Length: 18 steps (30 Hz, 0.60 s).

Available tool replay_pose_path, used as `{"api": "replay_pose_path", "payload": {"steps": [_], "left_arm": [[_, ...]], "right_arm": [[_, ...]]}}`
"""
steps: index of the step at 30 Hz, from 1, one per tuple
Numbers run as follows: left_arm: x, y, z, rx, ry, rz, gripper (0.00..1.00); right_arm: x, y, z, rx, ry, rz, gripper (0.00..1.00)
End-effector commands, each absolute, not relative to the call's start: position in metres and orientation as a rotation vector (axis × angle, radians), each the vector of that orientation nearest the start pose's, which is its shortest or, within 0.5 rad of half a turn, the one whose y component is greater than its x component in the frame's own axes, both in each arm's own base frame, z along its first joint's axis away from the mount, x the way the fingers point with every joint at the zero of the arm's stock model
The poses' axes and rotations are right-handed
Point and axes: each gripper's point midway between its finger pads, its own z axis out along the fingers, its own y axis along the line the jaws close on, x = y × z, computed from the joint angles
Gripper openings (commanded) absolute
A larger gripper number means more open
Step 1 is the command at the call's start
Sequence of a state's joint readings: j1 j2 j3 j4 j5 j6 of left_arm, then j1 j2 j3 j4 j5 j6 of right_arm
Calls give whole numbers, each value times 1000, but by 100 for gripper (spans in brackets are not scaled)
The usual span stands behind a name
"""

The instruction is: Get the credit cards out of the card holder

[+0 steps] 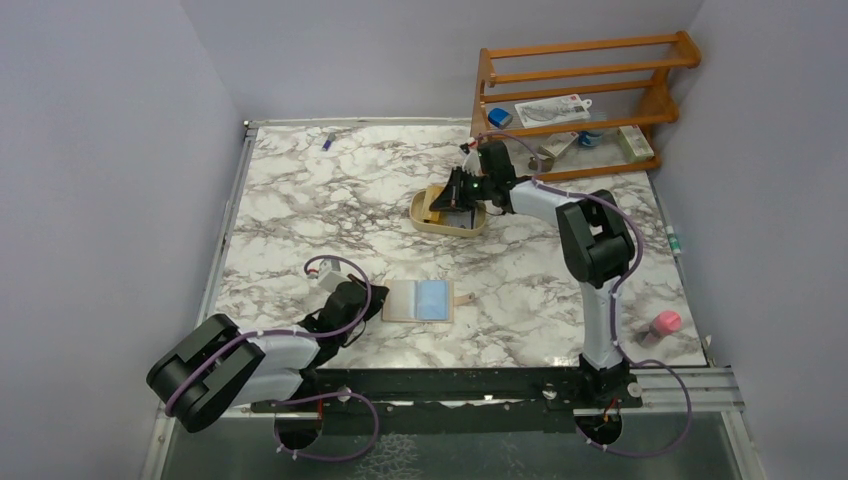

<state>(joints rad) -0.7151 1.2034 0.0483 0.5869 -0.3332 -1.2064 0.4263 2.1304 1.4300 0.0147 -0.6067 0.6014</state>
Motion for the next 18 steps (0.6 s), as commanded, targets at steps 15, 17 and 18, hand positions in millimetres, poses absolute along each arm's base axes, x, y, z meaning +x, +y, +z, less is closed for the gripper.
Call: {"api": "replay_pose_path", "payload": {"steps": [15, 17, 18], "left_arm": [[166, -130, -61, -651, 2412, -472, 0], [166, -130, -62, -651, 2414, -471, 0], [166, -130, -62, -651, 2413, -470, 0]], "right_arm": [[422, 342, 74, -276, 2381, 1339, 13], [420, 342, 72, -282, 2385, 1342, 16], [420, 341, 71, -284, 2386, 1342, 19]]}}
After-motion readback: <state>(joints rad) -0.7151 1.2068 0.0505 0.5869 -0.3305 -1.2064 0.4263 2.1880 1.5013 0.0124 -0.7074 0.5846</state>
